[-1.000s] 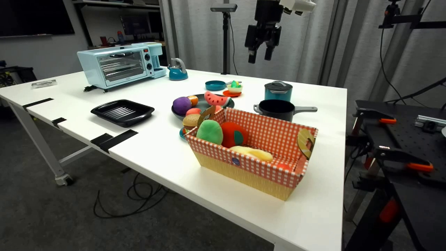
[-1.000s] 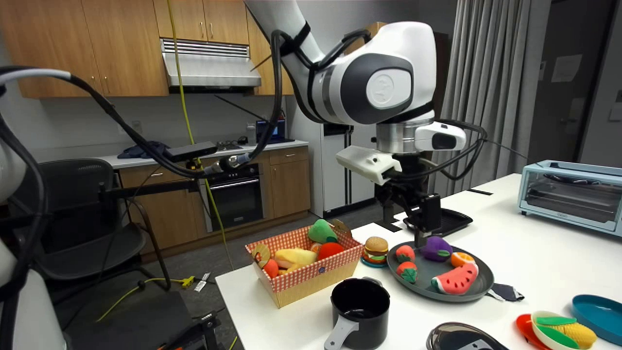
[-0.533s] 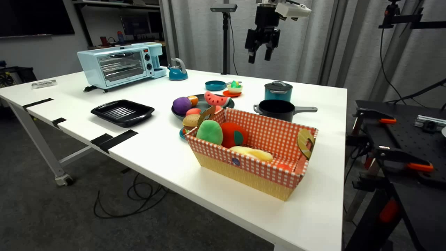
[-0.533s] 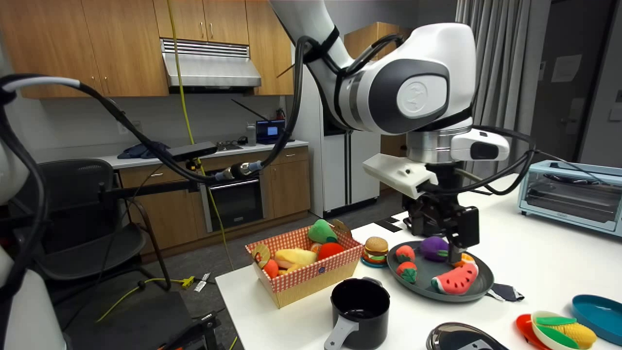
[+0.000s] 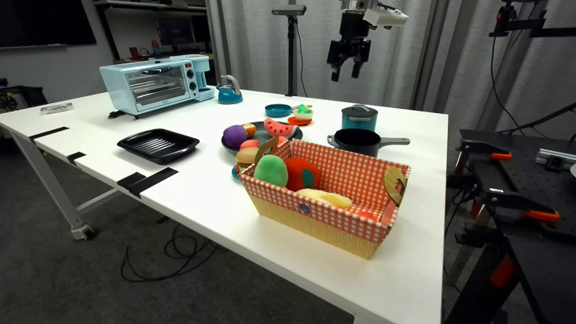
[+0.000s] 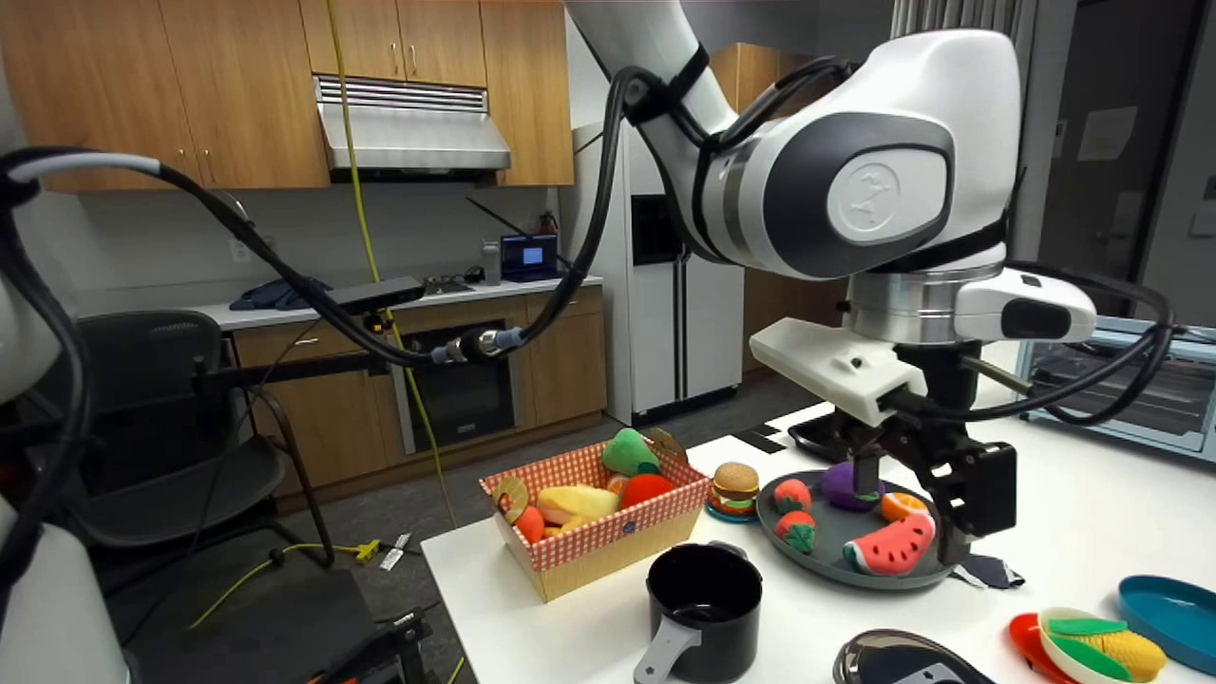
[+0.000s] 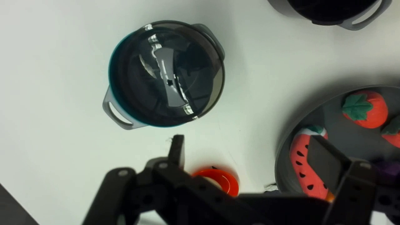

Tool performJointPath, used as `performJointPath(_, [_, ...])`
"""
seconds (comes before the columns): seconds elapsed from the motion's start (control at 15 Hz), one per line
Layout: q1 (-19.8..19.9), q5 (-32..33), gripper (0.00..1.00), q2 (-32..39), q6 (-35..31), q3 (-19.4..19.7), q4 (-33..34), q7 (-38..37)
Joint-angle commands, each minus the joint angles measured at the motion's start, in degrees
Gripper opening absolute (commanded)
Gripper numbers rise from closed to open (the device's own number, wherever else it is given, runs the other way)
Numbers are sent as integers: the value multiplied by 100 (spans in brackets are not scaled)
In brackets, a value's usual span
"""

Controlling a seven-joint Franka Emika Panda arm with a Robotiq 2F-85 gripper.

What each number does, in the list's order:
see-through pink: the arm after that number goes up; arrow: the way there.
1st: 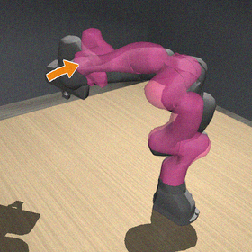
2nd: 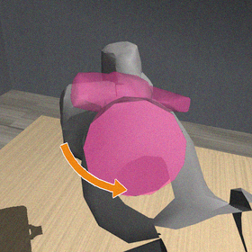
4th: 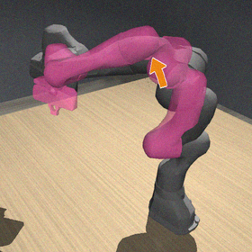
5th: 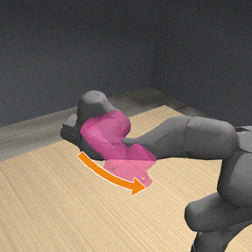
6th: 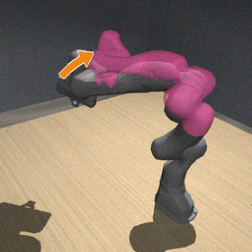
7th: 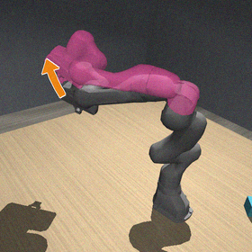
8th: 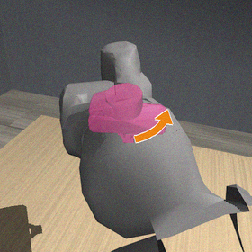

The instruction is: Remove the lid from the blue pot and place it on top of the blue pan

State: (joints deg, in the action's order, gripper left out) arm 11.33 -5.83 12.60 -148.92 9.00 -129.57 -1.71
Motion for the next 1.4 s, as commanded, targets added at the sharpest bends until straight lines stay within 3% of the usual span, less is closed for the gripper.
performJointPath(0.0, [86, -88, 100, 193, -259, 17, -36, 203])
performJointPath(0.93, [415, -59, 100, 398, -668, 120, -517, 686])
performJointPath(1.33, [394, -87, 99, 713, -828, 18, -391, 659])
